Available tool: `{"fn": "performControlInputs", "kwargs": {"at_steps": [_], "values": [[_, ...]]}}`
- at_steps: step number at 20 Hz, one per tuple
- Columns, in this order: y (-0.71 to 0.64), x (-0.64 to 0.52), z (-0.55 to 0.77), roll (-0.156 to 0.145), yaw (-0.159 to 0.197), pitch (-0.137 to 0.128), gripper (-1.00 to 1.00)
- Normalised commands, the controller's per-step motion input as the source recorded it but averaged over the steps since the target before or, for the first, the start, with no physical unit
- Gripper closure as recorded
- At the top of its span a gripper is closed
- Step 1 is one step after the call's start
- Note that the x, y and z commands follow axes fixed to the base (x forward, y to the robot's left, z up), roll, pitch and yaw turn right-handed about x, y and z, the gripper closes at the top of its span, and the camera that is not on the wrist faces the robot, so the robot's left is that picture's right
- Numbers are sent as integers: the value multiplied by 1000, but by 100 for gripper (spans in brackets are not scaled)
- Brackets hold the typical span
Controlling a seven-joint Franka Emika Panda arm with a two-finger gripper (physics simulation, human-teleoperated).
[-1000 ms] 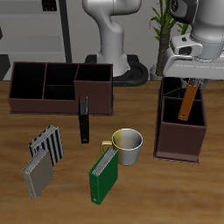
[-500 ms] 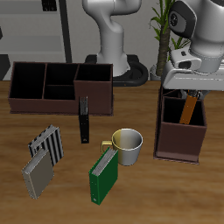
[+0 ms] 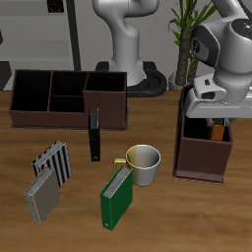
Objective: Place the orange book into the left desk caddy's right compartment
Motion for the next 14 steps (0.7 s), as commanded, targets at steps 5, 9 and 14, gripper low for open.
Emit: {"fn": "performControlInputs", "kwargs": {"at_steps": [5,9,14], "values": [[123,-74,-266,36,-27,50,-100],[-69,-104,-84,27,-31,22,-100],[-91,-186,6,40,17,-12,-100]]}}
